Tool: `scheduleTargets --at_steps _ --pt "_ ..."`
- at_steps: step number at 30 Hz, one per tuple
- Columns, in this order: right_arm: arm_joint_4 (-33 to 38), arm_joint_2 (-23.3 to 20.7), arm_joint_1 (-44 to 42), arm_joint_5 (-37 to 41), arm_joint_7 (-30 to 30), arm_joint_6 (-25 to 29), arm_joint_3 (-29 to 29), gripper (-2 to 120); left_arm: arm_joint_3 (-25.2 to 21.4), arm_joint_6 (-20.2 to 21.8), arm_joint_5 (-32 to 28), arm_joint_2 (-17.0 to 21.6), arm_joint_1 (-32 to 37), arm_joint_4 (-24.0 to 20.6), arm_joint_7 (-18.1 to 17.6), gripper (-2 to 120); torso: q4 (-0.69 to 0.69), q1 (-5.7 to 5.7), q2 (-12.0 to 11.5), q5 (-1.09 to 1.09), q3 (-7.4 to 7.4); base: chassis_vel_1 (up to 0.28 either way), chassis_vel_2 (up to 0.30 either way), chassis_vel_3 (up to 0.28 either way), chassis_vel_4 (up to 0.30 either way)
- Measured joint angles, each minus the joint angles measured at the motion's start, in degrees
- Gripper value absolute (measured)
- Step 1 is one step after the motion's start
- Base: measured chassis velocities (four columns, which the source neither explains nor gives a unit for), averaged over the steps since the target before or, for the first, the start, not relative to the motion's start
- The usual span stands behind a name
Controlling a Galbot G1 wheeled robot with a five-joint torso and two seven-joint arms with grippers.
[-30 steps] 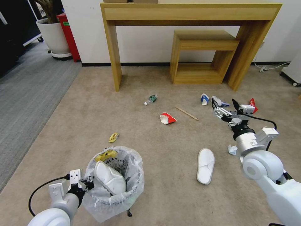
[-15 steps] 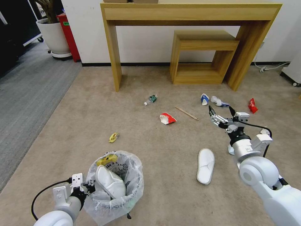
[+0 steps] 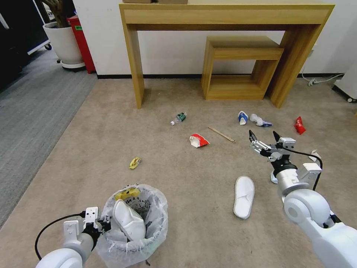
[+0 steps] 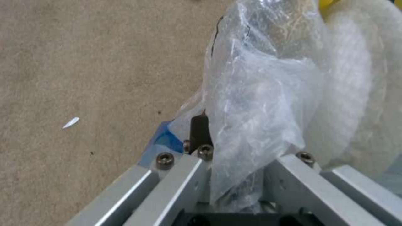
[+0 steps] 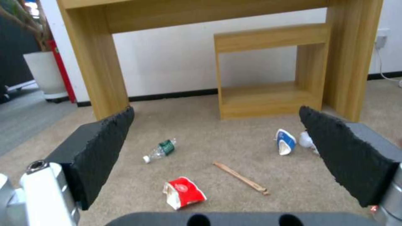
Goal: Pick up the trash bin and place the garbage on the floor into it.
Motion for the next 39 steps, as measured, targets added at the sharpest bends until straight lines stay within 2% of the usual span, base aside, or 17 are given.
scheduleTargets --at_steps 15,28,39 --pt "-0.5 -0.4 -1.4 -1.0 0.4 -0.2 -0.4 100 -1.5 -0.6 -0.3 -0.2 1.5 -0.2 1.1 1 0.0 0.0 0.0 0.0 0.0 0.0 0.0 0.0 0.0" --pt "-0.6 -1.0 -1.9 -0.4 -0.8 0.3 -2.5 100 -2.2 -2.7 -0.5 -0.7 0.1 1.1 0.4 1 0.0 0.0 0.0 0.01 0.0 0.0 0.0 0.0 0.0" --pt "-1.4 -1.3 -1.8 -1.1 -1.0 0.6 -2.9 100 -2.0 -2.9 -2.6 -0.5 -0.4 1.5 -0.7 1 0.0 0.0 0.0 0.01 0.0 0.0 0.0 0.0 0.0"
